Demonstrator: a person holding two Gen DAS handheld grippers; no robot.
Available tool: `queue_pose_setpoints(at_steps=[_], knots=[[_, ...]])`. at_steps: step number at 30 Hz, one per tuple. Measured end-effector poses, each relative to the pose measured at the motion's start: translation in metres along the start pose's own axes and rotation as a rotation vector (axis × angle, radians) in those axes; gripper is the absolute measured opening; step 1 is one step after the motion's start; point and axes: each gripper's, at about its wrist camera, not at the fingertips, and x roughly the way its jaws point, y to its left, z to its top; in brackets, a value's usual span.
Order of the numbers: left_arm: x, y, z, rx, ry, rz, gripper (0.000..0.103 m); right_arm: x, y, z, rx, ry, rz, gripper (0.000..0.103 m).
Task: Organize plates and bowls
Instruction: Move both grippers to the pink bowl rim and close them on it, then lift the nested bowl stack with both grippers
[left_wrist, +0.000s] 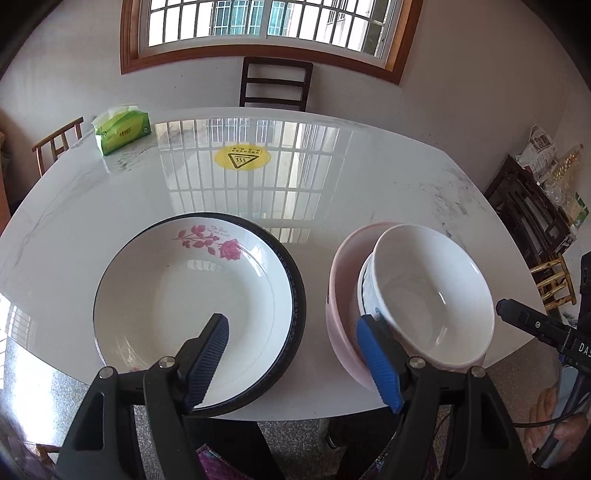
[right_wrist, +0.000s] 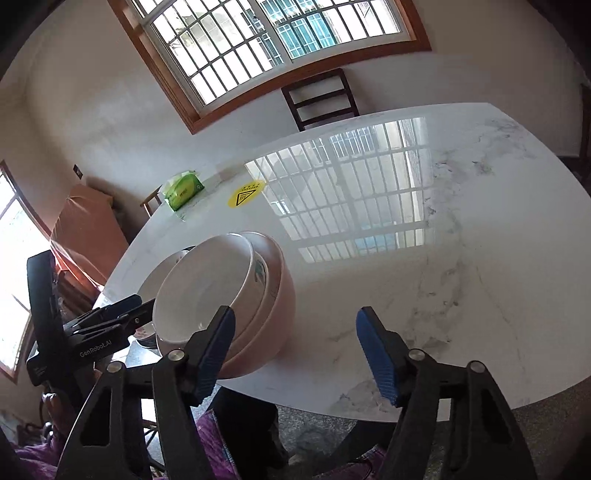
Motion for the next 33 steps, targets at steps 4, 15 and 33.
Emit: queue_pose_setpoints(at_steps=[4,15,33], knots=[[0.0,0.012,0.016,-0.049,0.063,-0.031,0.074,0.013,-0.011,0.01,0.051,0.084,0.046,0.055],[0.025,0.018,0.036,-0.091,0.26,-0.076,0.074,0.039,-0.019,0.033,0.064,0.268,0.024,0.055],[0.041,0.008,0.028,-0.196,0.389,-0.206,0.024,0.061,-0.007,0.047,0.018,0.422,-0.047,0.043]])
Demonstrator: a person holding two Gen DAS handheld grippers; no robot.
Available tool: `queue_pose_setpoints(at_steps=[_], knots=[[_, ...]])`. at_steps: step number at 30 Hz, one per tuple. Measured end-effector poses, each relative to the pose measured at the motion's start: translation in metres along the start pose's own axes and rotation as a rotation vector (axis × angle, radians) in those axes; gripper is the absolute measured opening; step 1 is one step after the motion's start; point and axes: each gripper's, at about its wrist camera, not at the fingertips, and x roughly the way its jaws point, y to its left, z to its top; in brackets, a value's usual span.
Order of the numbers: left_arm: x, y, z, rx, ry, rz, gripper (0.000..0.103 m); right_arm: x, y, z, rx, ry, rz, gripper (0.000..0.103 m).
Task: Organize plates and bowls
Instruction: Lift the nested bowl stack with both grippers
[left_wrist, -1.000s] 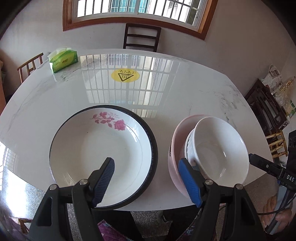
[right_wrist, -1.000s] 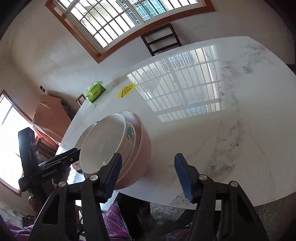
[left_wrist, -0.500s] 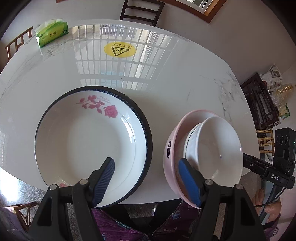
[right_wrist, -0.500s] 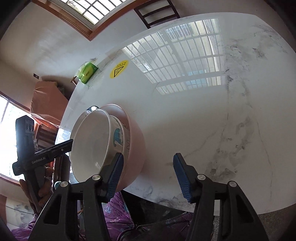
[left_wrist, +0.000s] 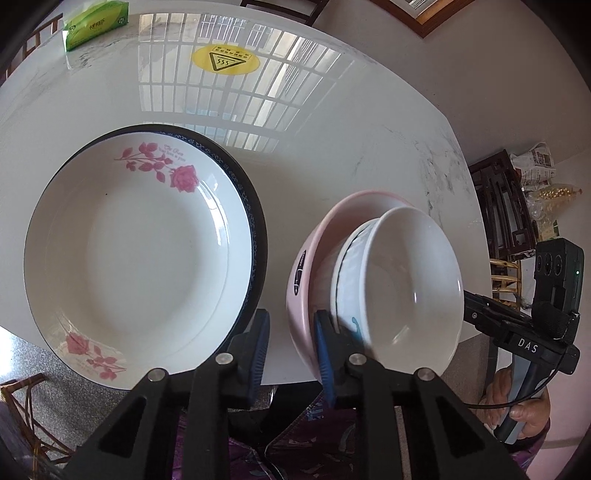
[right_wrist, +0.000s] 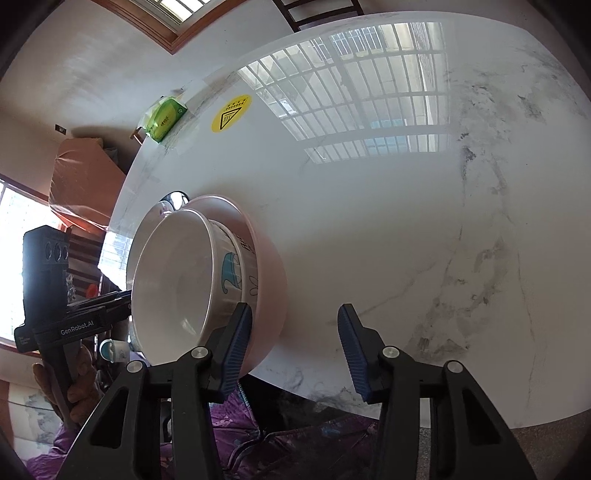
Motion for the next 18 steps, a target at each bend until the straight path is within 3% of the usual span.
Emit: queue_pose_setpoints(at_steps=[2,6,8,11,14,15,18], knots=[[-0.001,-0.003,0.0,0.022,-0.006,0.016,0.024,0.003,0.005,0.005,-0.016,0.022,-0.043,0.042],[0.0,0.0,0.001,-0.001,0.002,-0.025,0.014,0.009,0.009,0.011,-0.033,0.069,-0.107,0.042],[-0.001,-0.006,0.0,0.029,-0.018,0.002,0.013,0.011,0.01,0.013,-0.036,0.075,-0.123,0.042],[-0.002,-0.003,-0.001,-0.009,-0.045,-0.013,0.012,0.012,0.011,0.012,-0.036,0.075,-0.117,0.039],[-0.002,-0.003,-0.003,-0.016,-0.069,-0.022,0.012,0.01,0.013,0.01,-0.031,0.061,-0.081,0.024],[-0.003,-0.007,-0.005,-0.006,-0.079,-0.001,0.011,0.009,0.016,0.01,-0.038,0.057,-0.068,0.013],[-0.003,-0.011,-0.005,0.0,-0.094,0.011,0.011,0.01,0.02,0.012,-0.036,0.047,-0.069,0.013]])
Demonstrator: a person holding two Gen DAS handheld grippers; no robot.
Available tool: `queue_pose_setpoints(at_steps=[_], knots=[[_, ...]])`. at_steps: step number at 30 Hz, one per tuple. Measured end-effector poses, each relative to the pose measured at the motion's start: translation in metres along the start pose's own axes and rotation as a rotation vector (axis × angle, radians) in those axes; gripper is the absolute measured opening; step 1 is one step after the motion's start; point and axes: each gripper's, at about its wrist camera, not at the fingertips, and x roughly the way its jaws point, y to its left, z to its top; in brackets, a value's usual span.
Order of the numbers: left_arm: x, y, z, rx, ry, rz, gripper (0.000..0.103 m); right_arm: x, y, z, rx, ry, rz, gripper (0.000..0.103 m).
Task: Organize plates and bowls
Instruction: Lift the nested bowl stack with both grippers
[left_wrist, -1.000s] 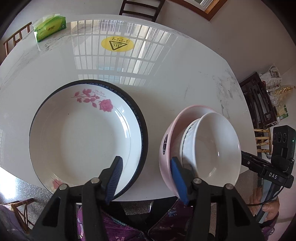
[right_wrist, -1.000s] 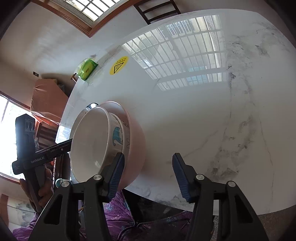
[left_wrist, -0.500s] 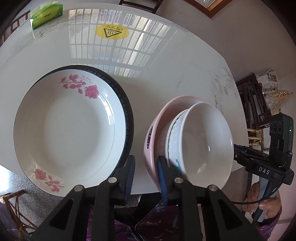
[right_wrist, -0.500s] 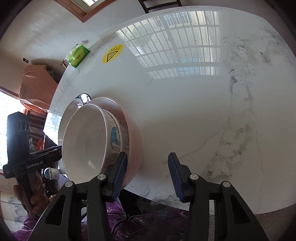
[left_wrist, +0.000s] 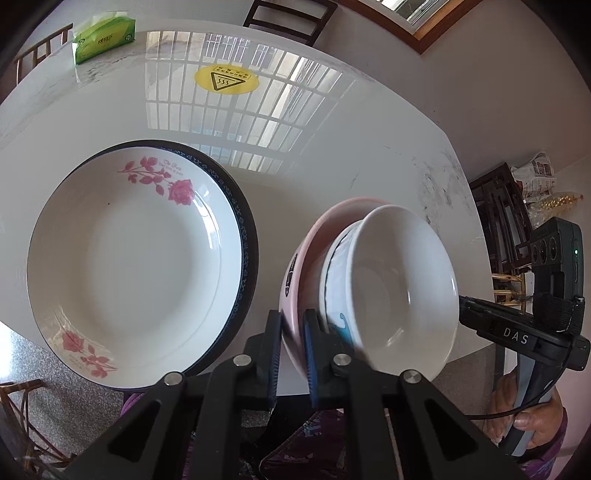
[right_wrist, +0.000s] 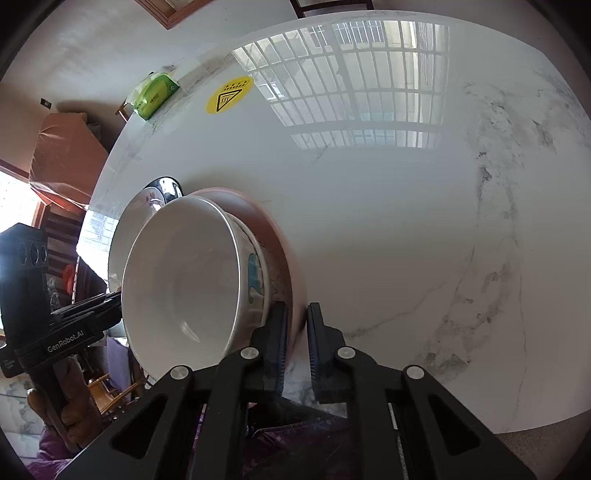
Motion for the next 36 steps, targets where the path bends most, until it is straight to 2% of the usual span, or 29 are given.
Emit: queue_pose_setpoints(at_steps=[2,4,11,28,36], knots=[[0.002,0.003,0.002,-0.021,0.014,-0.021,0.011,0.0,-0.009,0.002,0.034,0.004,0.041,0.013],[0.003,-0.002,0.001,-0.004,0.014,-0.01,0.011,-0.003,-0.016,0.003,0.064,-0.001,0.075,0.013],[0.001,-0.008,0.006,-0.009,0.002,-0.021,0.011,-0.008,-0.022,0.004,0.08,-0.01,0.076,0.013],[-0.035,0.001,0.009,-0.025,-0.078,0.0,0.01,-0.025,0.005,0.015,0.067,-0.033,0.13,0.014],[-0.059,0.022,0.003,-0.065,-0.128,0.024,0.009,-0.021,0.032,0.022,0.046,-0.033,0.178,0.015]])
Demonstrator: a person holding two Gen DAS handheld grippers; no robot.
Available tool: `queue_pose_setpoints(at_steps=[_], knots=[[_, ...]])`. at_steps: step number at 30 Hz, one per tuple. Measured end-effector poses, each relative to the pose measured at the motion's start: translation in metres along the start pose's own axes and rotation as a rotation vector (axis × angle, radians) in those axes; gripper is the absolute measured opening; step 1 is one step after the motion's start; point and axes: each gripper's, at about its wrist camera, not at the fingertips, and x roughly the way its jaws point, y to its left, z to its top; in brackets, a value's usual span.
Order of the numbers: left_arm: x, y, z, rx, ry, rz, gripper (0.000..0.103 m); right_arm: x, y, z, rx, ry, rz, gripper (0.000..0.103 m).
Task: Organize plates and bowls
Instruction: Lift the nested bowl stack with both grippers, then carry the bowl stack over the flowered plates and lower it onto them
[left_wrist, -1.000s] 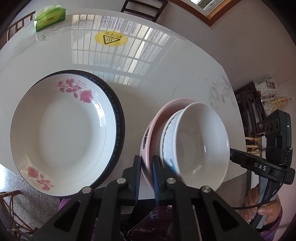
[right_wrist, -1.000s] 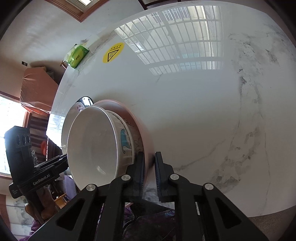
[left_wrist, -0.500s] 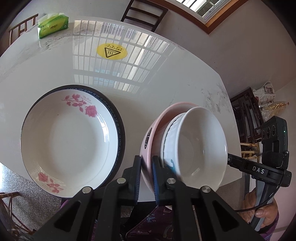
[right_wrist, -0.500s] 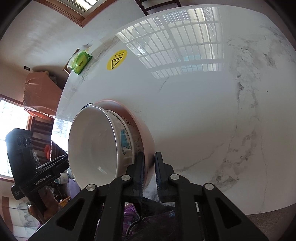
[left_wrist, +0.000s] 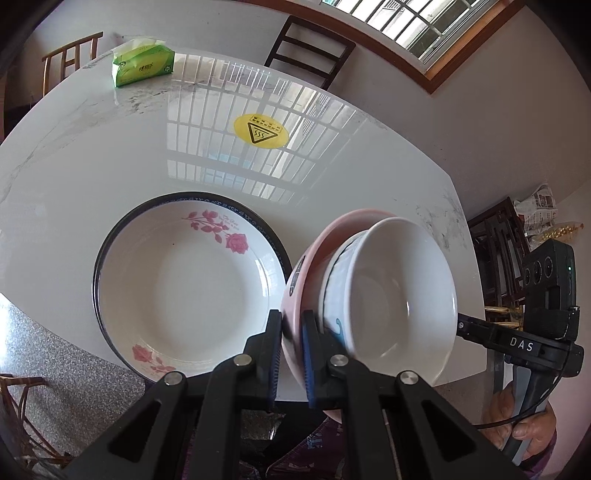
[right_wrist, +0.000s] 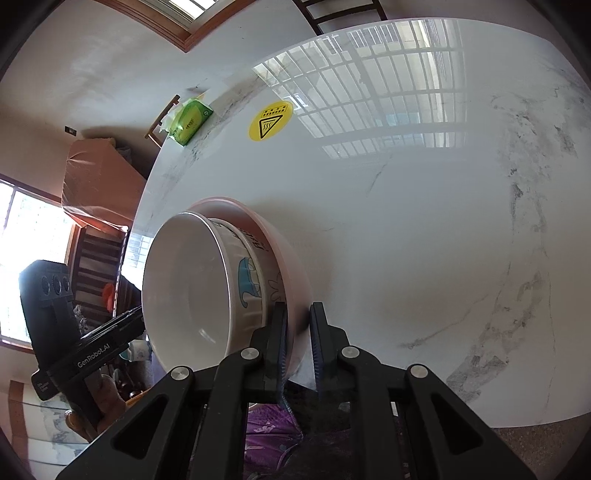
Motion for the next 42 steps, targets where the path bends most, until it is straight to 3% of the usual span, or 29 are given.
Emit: queue_pose_setpoints(at_steps=[22,42], knots=[[-0.044,0.078,0.011,-0.125,-0.09,0.057,0.009,0.057,0.076,0.021,-0.087,0.068,0.062,0.015],[-0.037,0.11,0.011,-0.146,-0.099,0.099,0.008,0.087,0.086,0.019,-0.099,0.134,0.057,0.016]])
